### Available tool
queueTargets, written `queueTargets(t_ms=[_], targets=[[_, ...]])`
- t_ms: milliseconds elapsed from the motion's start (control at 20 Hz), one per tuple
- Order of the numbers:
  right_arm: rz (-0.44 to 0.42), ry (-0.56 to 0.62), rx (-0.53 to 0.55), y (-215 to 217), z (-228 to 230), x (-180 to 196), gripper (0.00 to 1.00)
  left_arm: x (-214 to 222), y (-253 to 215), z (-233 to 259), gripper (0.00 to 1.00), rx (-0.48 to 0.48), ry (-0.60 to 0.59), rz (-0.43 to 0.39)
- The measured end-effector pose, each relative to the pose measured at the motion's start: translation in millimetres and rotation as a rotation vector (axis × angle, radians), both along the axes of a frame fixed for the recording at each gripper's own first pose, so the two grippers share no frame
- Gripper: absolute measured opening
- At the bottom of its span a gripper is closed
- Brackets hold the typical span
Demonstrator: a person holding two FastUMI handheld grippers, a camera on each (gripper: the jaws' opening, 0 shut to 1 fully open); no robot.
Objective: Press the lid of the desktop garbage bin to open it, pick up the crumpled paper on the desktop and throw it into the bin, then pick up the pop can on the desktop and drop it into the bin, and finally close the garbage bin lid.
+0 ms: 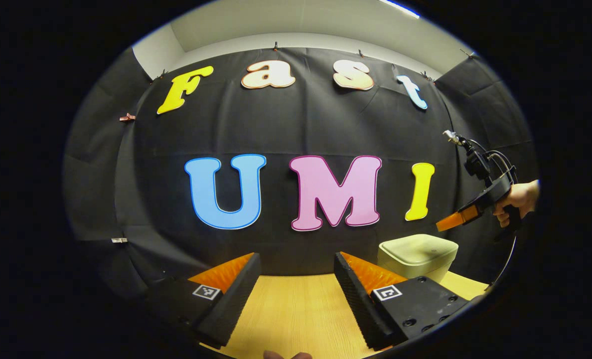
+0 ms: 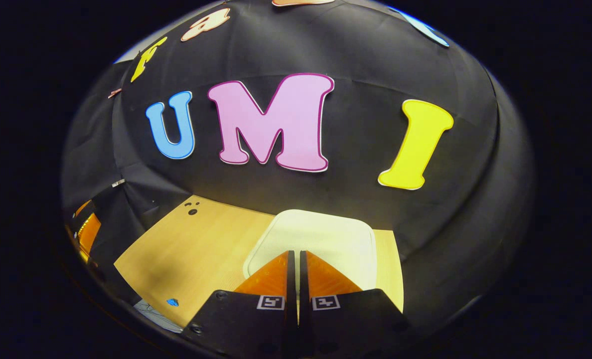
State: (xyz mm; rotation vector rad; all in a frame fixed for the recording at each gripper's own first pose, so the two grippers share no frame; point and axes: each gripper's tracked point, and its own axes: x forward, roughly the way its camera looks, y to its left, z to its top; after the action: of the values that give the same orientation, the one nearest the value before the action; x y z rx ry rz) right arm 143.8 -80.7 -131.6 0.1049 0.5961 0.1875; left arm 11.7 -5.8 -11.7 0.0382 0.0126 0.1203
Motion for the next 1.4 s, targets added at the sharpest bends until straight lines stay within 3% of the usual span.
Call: queueTargets(t_ms=[300,900,1200,1400], targets=[[0.008,0.098,-0.008,-1.5,-36.7,6.2,0.05,3.6,-3.0,-4.7,0.95,-0.014,0.009,-0.006],[0.006,0.187,-0.003,-6.1,-73.3,4.1,0.05,9.6,2.5,-12.2,0.95,-0.022,0.026,0.008],[0.020,0.183,0.020,-6.0,-74.5,2.3,0.06,9.7,3.9,-12.9,0.95,-0.024,0.019,0.013],[-0.025,0.042,0.004,-15.6,-45.0,14.6,0.05,7.8,1.7,-9.3,0.96,-0.022,0.010,0.008]])
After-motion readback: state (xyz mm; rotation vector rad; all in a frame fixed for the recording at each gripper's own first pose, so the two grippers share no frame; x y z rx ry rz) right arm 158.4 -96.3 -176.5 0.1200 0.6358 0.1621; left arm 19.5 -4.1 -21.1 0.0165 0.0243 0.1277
